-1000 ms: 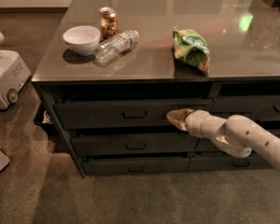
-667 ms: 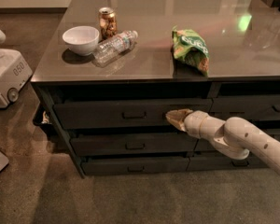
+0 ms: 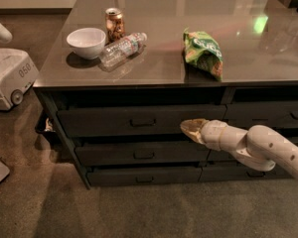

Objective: Close top drawer

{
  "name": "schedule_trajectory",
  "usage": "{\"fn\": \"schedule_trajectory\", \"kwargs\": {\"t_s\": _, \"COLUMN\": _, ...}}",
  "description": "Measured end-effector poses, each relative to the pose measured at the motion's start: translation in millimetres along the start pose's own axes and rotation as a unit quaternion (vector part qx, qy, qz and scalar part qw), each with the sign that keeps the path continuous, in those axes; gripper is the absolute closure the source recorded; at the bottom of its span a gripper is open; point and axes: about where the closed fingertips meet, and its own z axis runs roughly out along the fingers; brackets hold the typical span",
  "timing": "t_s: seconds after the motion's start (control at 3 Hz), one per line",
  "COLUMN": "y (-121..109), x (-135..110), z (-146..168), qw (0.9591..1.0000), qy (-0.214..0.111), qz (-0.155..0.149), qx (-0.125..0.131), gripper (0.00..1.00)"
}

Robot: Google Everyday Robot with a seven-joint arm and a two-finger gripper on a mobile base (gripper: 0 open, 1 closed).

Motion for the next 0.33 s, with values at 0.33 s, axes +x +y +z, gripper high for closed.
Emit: {"fn": "schedule_trajectory", "kwargs": {"t_s": 0.33, "y": 7.9, "x": -0.4, "z": -12.6, "qw": 0.9997, "qy": -0.001, "qz": -0.012, "qx": -0.021, "gripper": 1.00}}
